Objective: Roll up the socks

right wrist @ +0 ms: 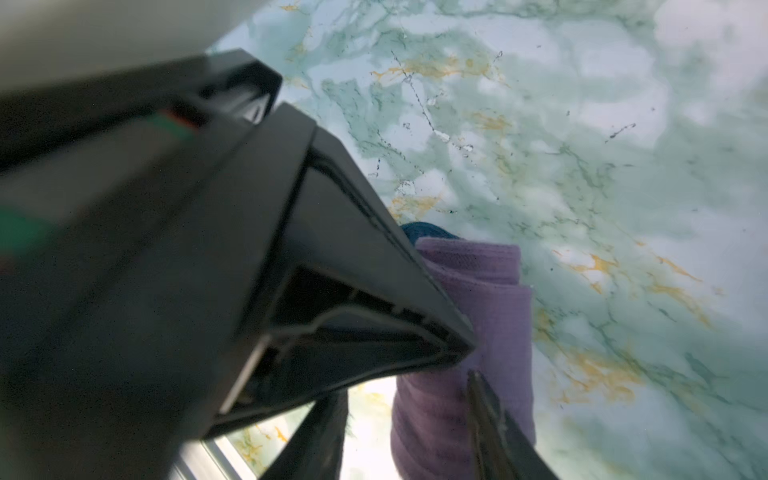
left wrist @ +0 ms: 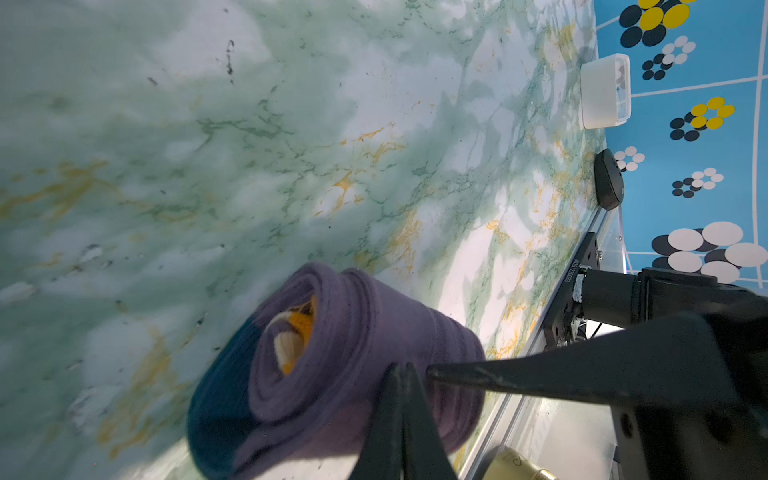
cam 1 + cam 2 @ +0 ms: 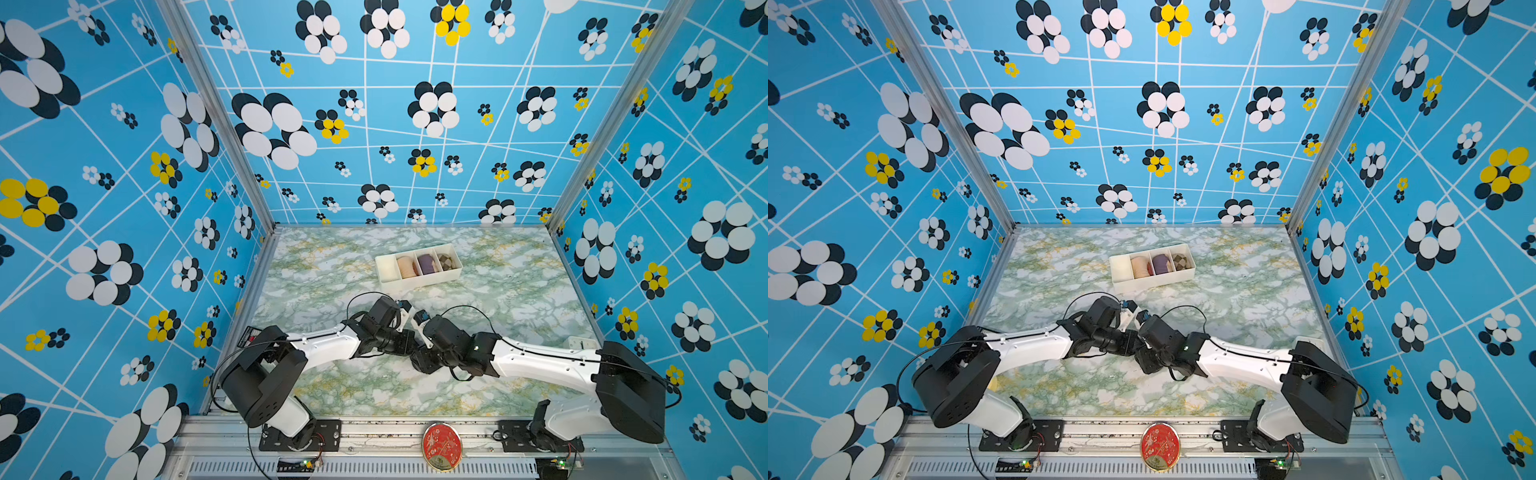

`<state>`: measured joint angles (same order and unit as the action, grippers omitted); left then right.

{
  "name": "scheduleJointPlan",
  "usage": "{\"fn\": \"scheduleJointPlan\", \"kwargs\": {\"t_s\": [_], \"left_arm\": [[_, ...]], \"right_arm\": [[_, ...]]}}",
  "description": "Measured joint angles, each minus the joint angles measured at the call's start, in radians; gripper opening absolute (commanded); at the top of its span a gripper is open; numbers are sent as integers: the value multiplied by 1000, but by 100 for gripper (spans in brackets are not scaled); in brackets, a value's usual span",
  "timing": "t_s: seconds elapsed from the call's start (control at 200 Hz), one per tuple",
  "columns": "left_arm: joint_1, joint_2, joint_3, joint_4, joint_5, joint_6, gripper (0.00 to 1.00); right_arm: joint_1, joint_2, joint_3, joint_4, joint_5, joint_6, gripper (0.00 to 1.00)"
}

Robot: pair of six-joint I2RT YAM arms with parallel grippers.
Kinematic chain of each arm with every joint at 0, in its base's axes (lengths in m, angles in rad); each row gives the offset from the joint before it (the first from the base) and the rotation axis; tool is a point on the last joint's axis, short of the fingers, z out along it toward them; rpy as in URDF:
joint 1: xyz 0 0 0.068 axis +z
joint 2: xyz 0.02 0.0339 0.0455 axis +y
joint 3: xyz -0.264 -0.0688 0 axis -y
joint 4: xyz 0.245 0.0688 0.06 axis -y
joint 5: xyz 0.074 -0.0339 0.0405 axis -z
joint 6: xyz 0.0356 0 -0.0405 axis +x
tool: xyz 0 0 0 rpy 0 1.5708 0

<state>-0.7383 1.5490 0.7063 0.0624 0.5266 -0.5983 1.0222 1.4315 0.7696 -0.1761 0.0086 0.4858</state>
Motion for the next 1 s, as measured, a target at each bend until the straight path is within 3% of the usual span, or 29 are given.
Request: {"fn": "scheduleJointPlan", "kwargs": {"t_s": [0.555,1.0], "left_arm": [[0,20,3,-7,0,15,4],[0,26,3,-6,-1,14,4]], "right_arm": [[-39,-44,43,-116,48,-29,56],[-96,92,90,-161,-61,-63,58]]}}
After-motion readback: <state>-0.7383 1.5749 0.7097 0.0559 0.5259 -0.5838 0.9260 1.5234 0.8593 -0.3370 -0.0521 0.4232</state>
